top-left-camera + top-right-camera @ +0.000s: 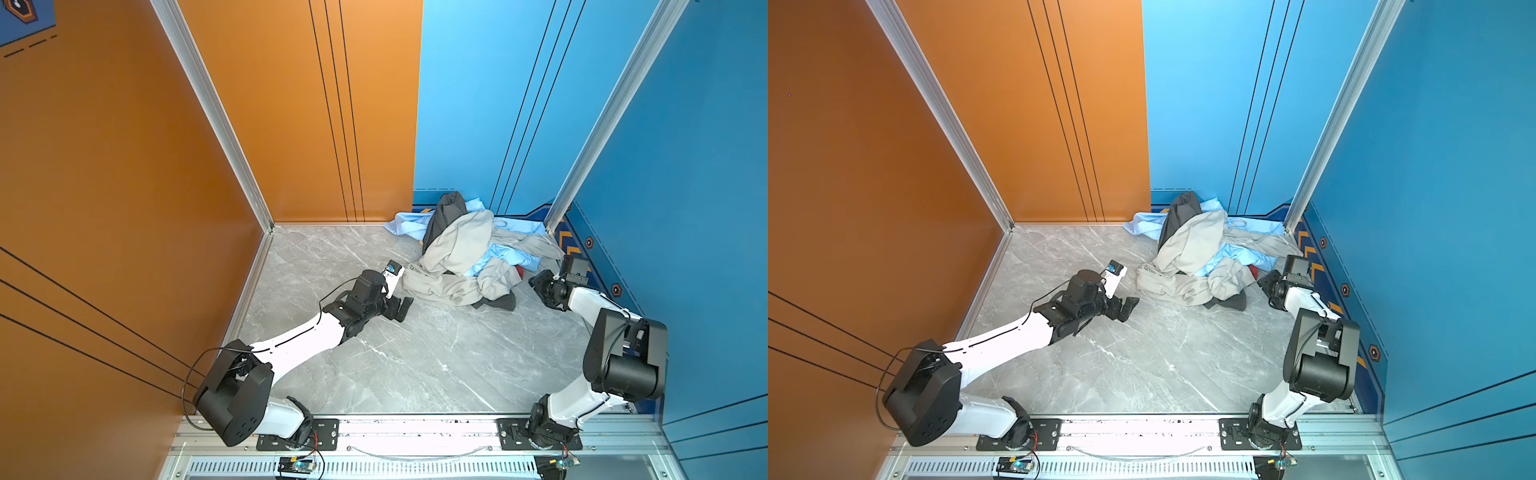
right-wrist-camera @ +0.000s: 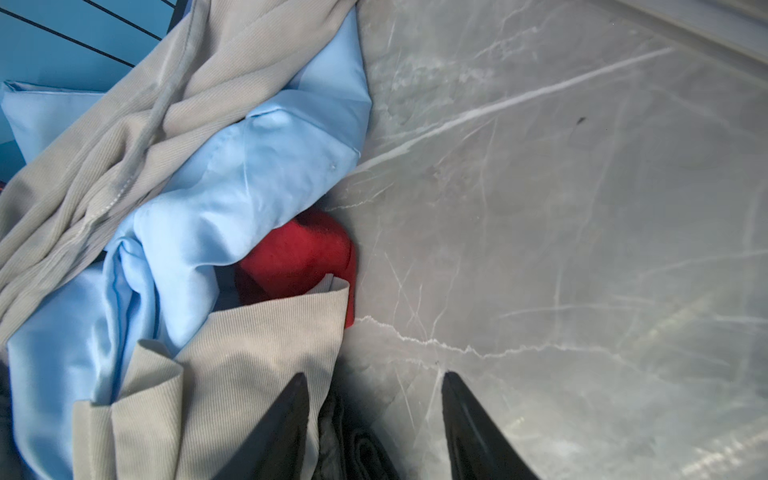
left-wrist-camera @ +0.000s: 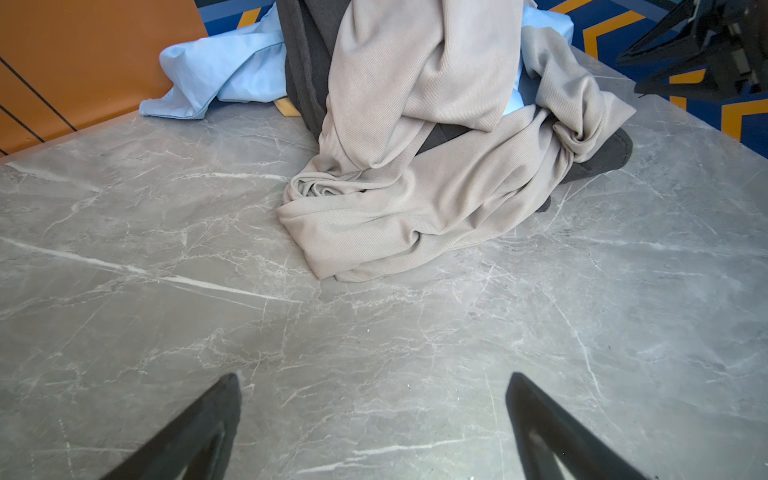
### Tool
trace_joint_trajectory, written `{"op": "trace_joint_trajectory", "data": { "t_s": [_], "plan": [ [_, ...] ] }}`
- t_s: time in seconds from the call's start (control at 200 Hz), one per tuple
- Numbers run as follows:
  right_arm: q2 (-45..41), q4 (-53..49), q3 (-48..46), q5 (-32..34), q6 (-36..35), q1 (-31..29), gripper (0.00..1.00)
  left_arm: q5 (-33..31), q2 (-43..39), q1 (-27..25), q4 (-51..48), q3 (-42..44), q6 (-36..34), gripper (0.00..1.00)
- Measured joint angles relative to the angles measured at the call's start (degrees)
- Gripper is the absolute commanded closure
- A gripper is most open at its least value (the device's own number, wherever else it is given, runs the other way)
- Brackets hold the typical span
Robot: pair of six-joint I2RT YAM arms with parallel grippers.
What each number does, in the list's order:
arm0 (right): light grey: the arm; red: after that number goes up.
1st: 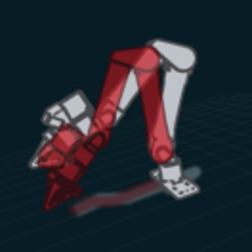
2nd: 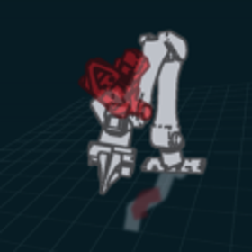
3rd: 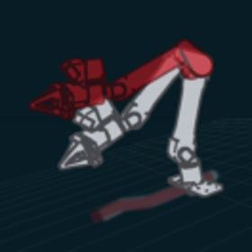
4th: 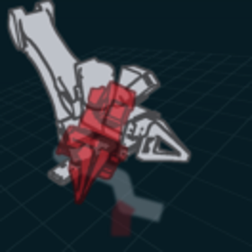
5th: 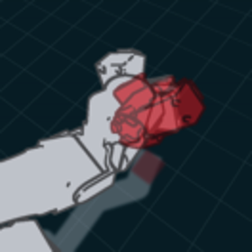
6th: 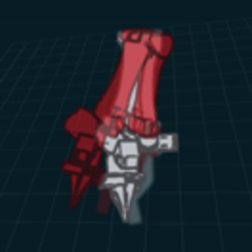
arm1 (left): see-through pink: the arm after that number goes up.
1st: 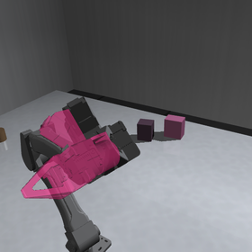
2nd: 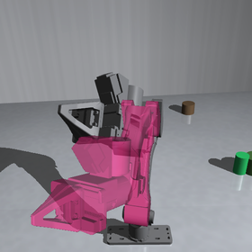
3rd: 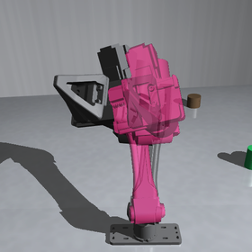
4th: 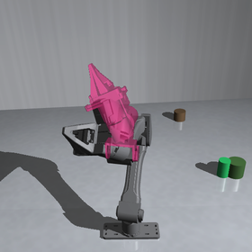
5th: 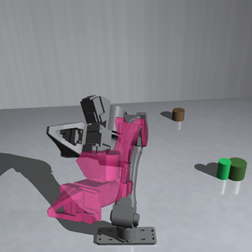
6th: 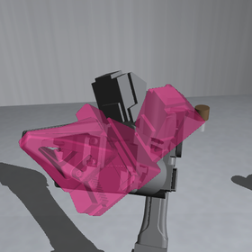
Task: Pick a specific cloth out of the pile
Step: 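Reach the right gripper toward the red cloth while the left gripper advances, then lower the right gripper into the pile and close on the red sweatshirt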
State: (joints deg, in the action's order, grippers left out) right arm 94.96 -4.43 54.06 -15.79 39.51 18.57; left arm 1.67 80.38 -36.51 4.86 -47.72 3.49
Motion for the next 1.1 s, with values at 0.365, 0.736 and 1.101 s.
{"op": "trace_joint_trajectory", "data": {
  "t_s": [0.365, 0.736, 1.101],
  "plan": [
    [5.84, 7.45, 1.70, -7.08, -3.02, 1.53, 0.59, 3.52, 1.01, 0.02, 0.26, -1.16, 0.48, 0.01],
    [10.99, 10.91, 5.68, -11.30, -7.13, 2.29, 0.63, 4.83, 1.14, 0.07, 0.52, -1.16, 0.66, 0.01],
    [13.62, 10.88, 7.72, -13.81, -9.75, 2.34, 0.65, 6.64, 1.14, 0.07, 1.31, -1.16, 0.70, 0.02]
  ]
}}
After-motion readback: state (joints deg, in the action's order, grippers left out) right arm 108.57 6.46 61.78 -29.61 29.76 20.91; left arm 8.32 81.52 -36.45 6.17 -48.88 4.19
